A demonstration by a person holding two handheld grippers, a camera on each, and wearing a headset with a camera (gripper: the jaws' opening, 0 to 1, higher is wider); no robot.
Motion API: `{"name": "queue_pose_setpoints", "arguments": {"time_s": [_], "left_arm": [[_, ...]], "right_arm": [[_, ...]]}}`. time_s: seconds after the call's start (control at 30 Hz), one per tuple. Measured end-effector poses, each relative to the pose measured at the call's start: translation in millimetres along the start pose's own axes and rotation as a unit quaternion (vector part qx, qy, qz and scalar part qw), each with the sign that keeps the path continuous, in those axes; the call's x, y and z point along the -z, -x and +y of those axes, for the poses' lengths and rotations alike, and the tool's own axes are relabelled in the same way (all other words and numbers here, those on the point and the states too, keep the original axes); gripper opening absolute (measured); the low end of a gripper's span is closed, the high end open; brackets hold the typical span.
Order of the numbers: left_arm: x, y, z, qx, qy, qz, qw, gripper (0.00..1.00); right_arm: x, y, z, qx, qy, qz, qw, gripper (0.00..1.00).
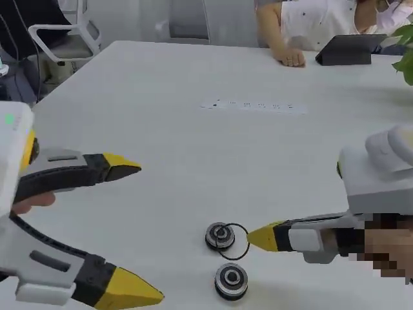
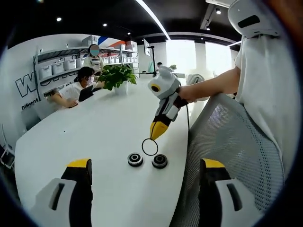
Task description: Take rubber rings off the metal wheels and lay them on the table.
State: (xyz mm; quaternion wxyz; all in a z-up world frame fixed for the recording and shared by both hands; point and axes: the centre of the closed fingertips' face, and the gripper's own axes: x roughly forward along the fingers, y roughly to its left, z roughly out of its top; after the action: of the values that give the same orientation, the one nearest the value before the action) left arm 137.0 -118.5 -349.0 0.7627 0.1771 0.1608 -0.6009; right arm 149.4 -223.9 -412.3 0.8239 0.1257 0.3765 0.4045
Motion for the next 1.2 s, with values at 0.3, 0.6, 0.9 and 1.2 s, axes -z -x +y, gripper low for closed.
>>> {"name": "queue_pose_setpoints", "arguments": {"time_s": [0.3, 0.6, 0.9, 1.2], "left_arm": [[22.5, 14.6, -2.9, -0.038, 0.046, 0.001, 0.9982, 0.96], [44.0, 12.5, -14.9, -0.045, 0.08, 0.009, 0.9957, 0.95], [40.3, 13.4, -11.8, -0.058, 0.116, -0.018, 0.9914, 0.91], [43.4, 10.2, -14.9, -0.051, 0.118, -0.011, 0.9917, 0.95]], "right_arm": [[-9.0, 5.1, 6.4, -0.008, 0.0, -0.02, 0.9998, 0.0], [-18.6, 7.0, 15.3, -0.016, 0.009, -0.041, 0.999, 0.0], [-29.1, 0.0, 31.4, -0.02, 0.069, -0.069, 0.995, 0.0], [-24.8, -15.6, 34.5, -0.018, 0.098, -0.062, 0.9931, 0.0]]}}
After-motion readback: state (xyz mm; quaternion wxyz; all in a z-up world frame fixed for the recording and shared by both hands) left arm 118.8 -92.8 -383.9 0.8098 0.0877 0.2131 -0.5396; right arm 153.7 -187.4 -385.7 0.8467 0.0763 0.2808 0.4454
